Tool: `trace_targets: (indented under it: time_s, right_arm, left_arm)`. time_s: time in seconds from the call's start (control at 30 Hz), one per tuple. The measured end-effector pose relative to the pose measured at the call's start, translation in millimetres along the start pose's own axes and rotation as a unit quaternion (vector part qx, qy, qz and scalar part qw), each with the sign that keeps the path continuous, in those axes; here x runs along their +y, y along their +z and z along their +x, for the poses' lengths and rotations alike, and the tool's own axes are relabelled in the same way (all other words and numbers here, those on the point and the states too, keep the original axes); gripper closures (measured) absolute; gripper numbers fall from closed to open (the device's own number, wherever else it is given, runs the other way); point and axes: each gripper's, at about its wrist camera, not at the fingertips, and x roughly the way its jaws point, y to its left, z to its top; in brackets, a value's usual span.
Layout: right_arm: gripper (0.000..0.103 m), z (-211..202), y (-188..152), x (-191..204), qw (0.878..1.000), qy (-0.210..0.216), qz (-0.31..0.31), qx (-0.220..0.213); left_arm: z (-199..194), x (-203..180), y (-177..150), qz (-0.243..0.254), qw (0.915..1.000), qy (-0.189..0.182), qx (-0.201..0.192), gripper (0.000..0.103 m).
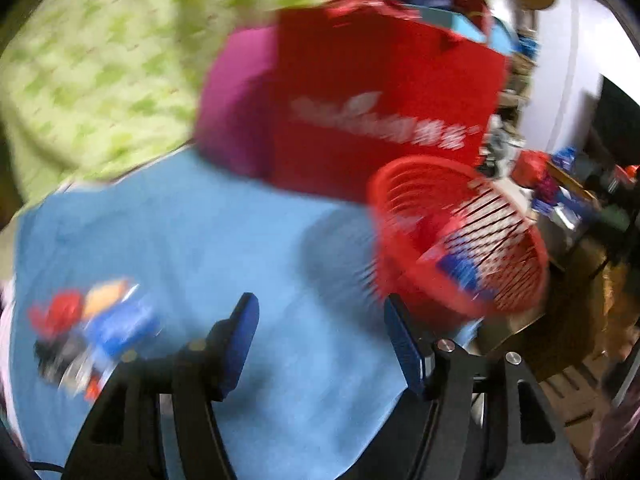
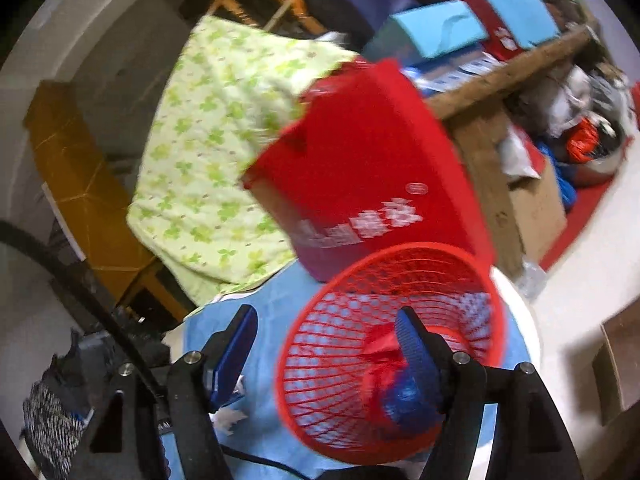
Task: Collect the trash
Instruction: 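Carry both items over the red mesh basket and open both tools, then move both tools back over the blue blanket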
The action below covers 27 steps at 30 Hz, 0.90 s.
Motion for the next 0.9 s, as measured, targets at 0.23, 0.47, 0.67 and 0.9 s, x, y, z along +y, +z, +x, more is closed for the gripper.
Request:
trace_targets:
  time_s: [0.23, 0.47, 0.67, 0.9]
  right_arm:
    - [0.028, 37.0, -21.8, 83.9, 0.993, 0.072, -0.079, 0.044]
    - [0.028, 129.7, -85.1, 139.9, 0.975, 0.095, -0.105, 0.172]
    - [0.028, 212.7, -144.8, 157.5, 0.95, 0.088, -0.102, 0.281]
    - [0.028, 282.6, -186.7, 174.2, 0.931, 0.077, -0.11, 0.34]
  left_arm:
    - [-33.2, 118.5, -97.8, -0.127, 0.9836, 0.124, 0.03, 0.037]
    - [-51.7, 189.8, -137.8, -0.211, 0.9607, 0.179, 0.026, 0.037]
    - [-37.5, 199.1, -149.0, -0.221, 0.96, 0.169, 0.034, 0.037]
    - [-30.8, 219.8, -137.0, -0.23, 0.9602, 0.156, 0.026, 0.037]
